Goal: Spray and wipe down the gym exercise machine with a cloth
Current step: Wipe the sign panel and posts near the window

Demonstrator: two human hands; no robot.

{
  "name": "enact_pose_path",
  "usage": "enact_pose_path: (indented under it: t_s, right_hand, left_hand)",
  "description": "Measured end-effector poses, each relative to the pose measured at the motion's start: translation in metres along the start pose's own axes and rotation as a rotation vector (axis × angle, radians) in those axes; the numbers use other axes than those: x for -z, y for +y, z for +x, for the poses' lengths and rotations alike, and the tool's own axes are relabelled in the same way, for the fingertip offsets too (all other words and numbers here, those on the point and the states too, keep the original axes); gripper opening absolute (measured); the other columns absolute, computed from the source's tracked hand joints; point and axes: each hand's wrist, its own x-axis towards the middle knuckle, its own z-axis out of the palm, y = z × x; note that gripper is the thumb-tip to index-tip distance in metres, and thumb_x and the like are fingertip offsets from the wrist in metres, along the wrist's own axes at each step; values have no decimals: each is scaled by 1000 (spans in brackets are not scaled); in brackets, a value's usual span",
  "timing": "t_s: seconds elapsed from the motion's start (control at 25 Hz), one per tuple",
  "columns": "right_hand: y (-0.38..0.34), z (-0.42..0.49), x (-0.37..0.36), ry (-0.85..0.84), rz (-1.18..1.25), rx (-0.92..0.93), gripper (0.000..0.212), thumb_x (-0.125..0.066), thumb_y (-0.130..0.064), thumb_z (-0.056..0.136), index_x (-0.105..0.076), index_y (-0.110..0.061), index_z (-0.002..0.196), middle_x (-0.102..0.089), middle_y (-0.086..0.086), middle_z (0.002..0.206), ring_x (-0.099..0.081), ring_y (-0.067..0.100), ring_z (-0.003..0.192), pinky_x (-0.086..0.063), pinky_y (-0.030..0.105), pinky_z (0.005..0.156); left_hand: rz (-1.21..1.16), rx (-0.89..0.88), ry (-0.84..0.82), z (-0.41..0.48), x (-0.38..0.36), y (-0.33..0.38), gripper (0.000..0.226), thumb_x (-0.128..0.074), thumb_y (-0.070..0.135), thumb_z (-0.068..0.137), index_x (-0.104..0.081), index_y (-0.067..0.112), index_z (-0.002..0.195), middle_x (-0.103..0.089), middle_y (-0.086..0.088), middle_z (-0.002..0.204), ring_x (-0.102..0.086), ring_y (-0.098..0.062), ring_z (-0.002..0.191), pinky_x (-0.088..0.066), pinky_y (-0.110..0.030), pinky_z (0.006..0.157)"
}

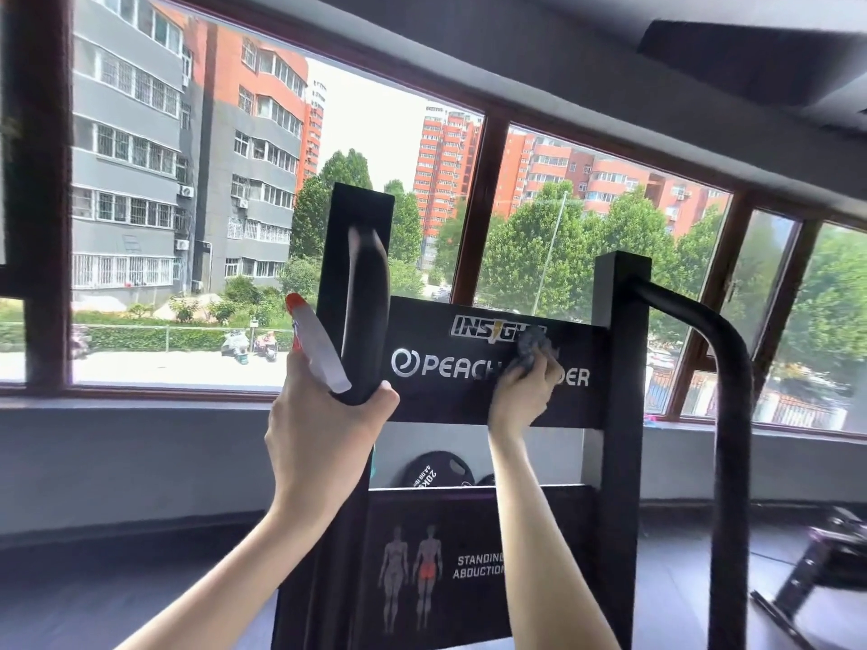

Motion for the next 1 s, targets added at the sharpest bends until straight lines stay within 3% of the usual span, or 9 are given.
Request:
enact_pose_path:
  t_s: [0.16,0.28,0.36,0.48,0.56,0.72,0.84,0.92,1.0]
  right_hand:
    - [-30,-78,-32,-224,47,602,44,-54,5,91,-48,-22,124,-43,-2,130,-49,33,124,-49,47,94]
    - [-12,-57,-13,-322,-22,877,53,-60,9,87,-45,-22,127,-54,5,131,-43,22,131,-39,47,106]
    - [12,-29,4,-206,-63,760,45,-57,7,89,-46,-20,124,-58,9,127,-45,13,127,-43,48,103]
    - [37,5,16,-55,-27,248,26,-46,-3,96,-52,-8,121,-57,19,124,-59,37,111,-52,55,87]
    - [30,3,2,-27,-36,53,26,-44,-2,97,-55,1,121,-55,21,126,-56,41,113,-50,55,89]
    - [-4,-72,-23,-243,20,478,28,-51,0,95,-56,-7,122,-54,13,134,-38,24,136,-39,47,107]
    - [-31,-89,-32,-378,91,802,36,-60,4,88,-55,-9,121,-57,11,132,-38,20,134,-32,39,110]
    - [-45,-68,-34,-367,103,889,33,-51,-4,93,-55,-7,126,-54,11,135,-41,23,134,-31,42,113]
    - [-52,-45,-35,-267,129,785,33,-46,-7,96,-53,-7,128,-54,11,135,-39,19,134,-34,47,111]
  left_hand:
    - [17,-8,3,0,-1,-1,38,-73,25,76,-48,18,104,-59,13,77,-56,-2,74,-35,-30,65]
    - [32,3,-6,0,0,-1,36,-73,26,77,-48,19,103,-59,13,76,-56,-4,72,-38,-31,67]
    - [29,13,-7,1,-1,-1,35,-73,26,77,-49,19,101,-61,13,76,-58,-7,72,-39,-32,70]
    - [11,15,9,0,-1,-2,34,-73,25,76,-49,20,100,-61,15,76,-60,-7,74,-38,-31,69]
    - [9,14,8,1,-2,-3,34,-74,25,76,-49,21,100,-62,15,76,-61,-7,74,-39,-31,69]
    - [15,17,4,0,-1,-3,34,-73,25,76,-49,18,100,-61,14,74,-60,-6,73,-39,-29,65]
    - [31,6,0,-1,-1,0,36,-72,25,76,-48,15,101,-56,13,74,-56,-2,71,-34,-20,58]
    - [45,4,-11,-1,-1,-1,37,-72,26,77,-48,15,102,-57,13,74,-56,-3,69,-34,-20,57]
    - [50,12,-18,0,-1,-2,38,-72,31,75,-48,17,102,-61,12,75,-59,-8,71,-38,-25,60]
